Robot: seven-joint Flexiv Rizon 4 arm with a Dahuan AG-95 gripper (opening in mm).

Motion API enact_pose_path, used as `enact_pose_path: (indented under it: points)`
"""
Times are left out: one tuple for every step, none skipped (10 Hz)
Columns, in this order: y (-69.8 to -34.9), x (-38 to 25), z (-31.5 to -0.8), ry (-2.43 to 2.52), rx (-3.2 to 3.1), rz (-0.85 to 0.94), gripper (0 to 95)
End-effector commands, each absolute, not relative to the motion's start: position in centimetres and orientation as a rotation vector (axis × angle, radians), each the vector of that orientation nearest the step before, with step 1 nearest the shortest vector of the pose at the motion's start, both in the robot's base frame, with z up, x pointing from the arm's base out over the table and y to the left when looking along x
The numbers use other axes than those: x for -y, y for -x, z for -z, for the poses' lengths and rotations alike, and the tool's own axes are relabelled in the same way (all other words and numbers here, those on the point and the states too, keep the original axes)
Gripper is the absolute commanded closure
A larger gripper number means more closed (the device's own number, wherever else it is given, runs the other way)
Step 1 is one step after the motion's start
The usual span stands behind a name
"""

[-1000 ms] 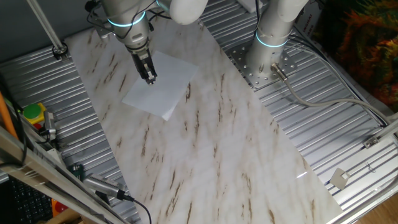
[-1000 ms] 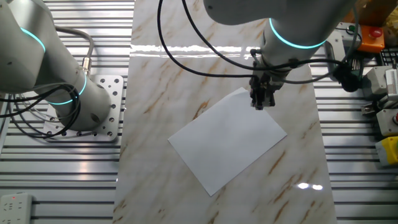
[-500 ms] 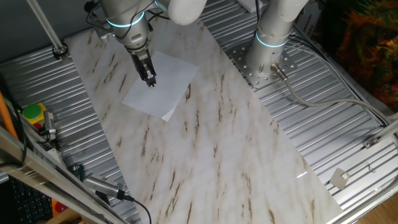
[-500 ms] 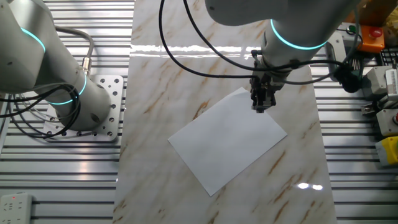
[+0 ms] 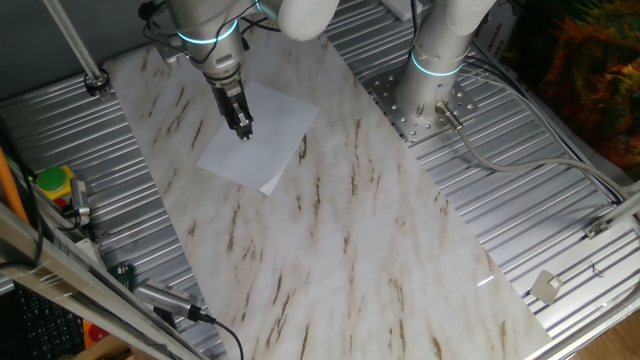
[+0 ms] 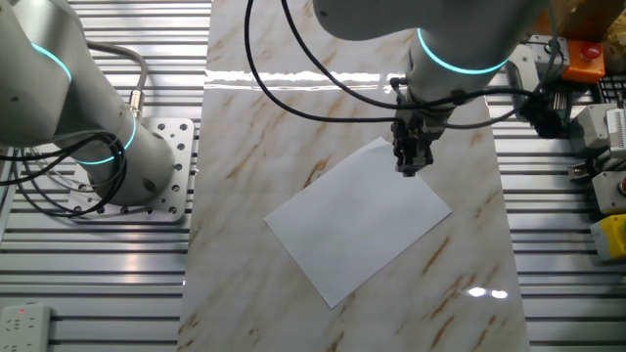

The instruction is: Flip over and spread out the paper that is laid flat on the table

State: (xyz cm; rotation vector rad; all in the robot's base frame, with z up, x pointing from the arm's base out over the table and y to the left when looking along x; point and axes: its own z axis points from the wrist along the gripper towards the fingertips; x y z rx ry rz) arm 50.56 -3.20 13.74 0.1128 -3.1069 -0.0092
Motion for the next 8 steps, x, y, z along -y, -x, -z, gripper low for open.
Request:
enact_pose_path:
  points:
    - [-50.64, 3.23, -13.64, -0.13, 3.11, -0.011, 57.0]
    - [-50.61, 3.22, -13.72, -0.143, 3.108, -0.019, 57.0]
    - [-50.6, 3.21, -13.73, -0.161, 3.104, -0.026, 57.0]
    - [-50.59, 3.21, -13.73, -0.174, 3.102, -0.028, 57.0]
    - [-50.59, 3.21, -13.73, -0.182, 3.099, -0.032, 57.0]
    - [-50.59, 3.21, -13.73, -0.193, 3.099, -0.037, 57.0]
    - [-50.59, 3.21, -13.73, -0.194, 3.099, -0.041, 57.0]
    - [-50.59, 3.21, -13.73, -0.191, 3.099, -0.042, 57.0]
